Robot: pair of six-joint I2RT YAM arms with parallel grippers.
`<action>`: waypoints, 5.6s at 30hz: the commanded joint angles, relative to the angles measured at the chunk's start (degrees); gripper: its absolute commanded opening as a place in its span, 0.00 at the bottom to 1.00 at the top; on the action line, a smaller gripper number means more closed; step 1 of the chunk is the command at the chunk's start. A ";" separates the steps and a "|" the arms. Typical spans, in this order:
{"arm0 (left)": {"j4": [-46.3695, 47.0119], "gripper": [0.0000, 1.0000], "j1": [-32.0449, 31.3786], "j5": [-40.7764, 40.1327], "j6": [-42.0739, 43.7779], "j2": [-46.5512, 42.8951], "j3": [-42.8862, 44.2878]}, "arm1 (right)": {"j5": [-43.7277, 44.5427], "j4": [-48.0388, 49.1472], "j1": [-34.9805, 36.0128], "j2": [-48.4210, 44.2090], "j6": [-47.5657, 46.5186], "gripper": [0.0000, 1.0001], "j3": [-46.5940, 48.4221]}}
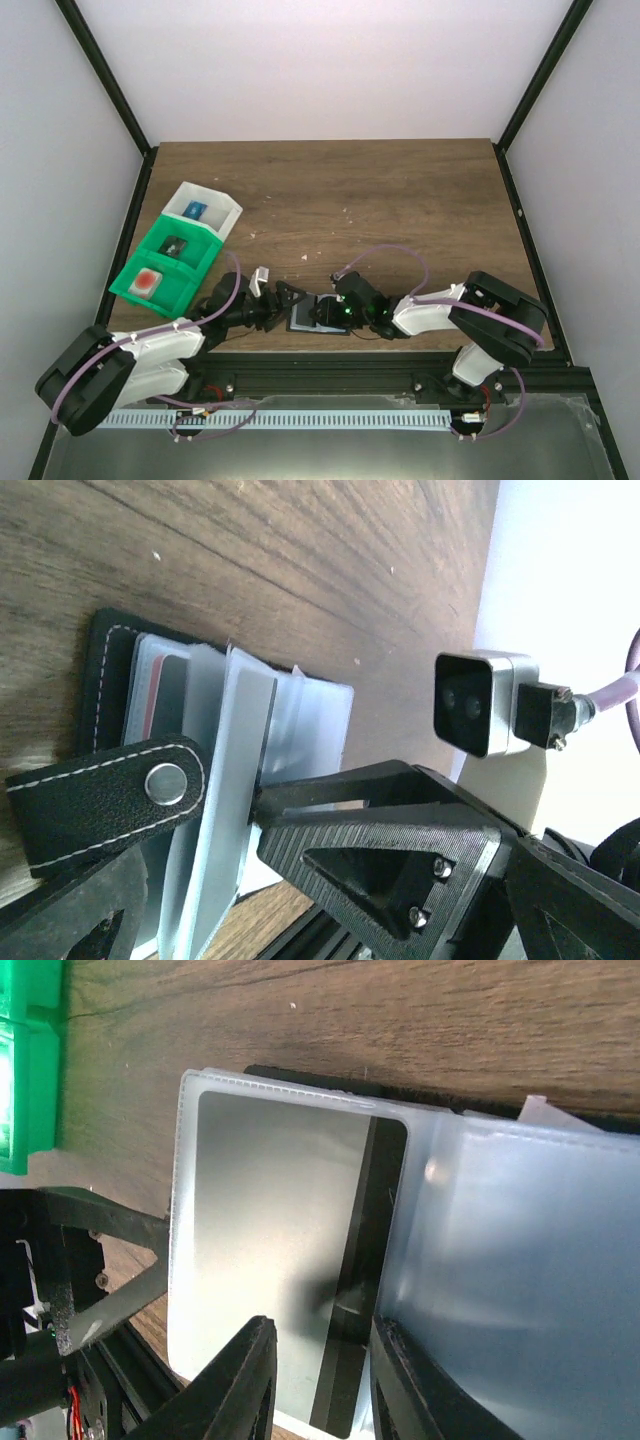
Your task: Take the credit cards out of the card holder
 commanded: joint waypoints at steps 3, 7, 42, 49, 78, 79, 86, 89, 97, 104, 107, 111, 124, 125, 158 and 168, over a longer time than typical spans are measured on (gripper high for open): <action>1.78 1.00 0.32 -4.69 0.14 -1.42 0.42 | 1.64 -0.10 0.58 -0.06 -1.14 0.29 -1.82; -4.53 1.00 0.43 -10.63 0.97 -8.52 -0.58 | 2.87 -0.60 0.57 -0.43 -1.33 0.29 -2.90; -2.37 0.00 0.33 0.06 15.92 10.88 2.87 | 1.69 3.79 0.52 -0.99 -0.70 0.23 -3.27; -3.07 0.00 0.36 -1.41 15.82 10.13 0.81 | 0.48 7.04 0.44 -0.84 0.41 0.19 -4.52; -2.12 0.00 0.37 -3.02 15.90 13.86 0.21 | 2.42 7.26 -0.78 -8.00 1.15 0.00 -10.30; -2.11 0.00 0.33 -3.07 15.89 13.88 0.26 | 2.72 7.04 -0.82 -8.44 1.39 0.01 -10.67; -3.57 0.00 0.34 -3.49 16.02 12.21 0.66 | 3.79 5.24 -1.77 -13.37 2.78 0.00 -12.91; -4.99 0.00 0.37 -4.01 16.47 11.23 1.20 | 4.37 3.45 -1.88 -15.74 2.59 0.00 -12.86; -9.29 0.00 0.34 -5.94 17.82 6.85 3.58 | 6.11 -2.07 -1.97 -21.13 1.72 0.01 -12.74; -14.42 0.27 0.31 -7.03 24.13 -0.71 8.07 | 5.97 -7.53 -2.13 -29.59 5.57 0.01 -12.31; -16.85 0.35 -0.41 -8.21 31.10 -5.87 10.86 | 5.25 -10.00 -2.15 -33.61 8.46 0.00 -11.17; -17.59 0.36 -5.49 -15.46 42.84 -17.22 12.69 | 3.81 -11.52 -2.18 -37.13 13.12 0.00 -9.58; -21.83 0.49 -8.13 -1.49 70.02 -32.92 17.63 | -3.79 1.85 -2.34 -38.93 33.70 0.00 -9.14; -24.66 0.50 -8.20 -2.13 72.56 -32.40 18.73 | -3.64 1.70 -2.33 -39.19 35.01 0.01 -8.66; -36.06 0.51 -8.41 -0.87 107.28 -29.31 20.02 | -5.84 1.29 -3.16 -37.01 44.10 0.00 -2.13; -37.17 0.46 -8.50 -3.91 110.90 -28.84 20.03 | -8.42 4.14 -3.13 -35.07 44.88 0.01 -1.56</action>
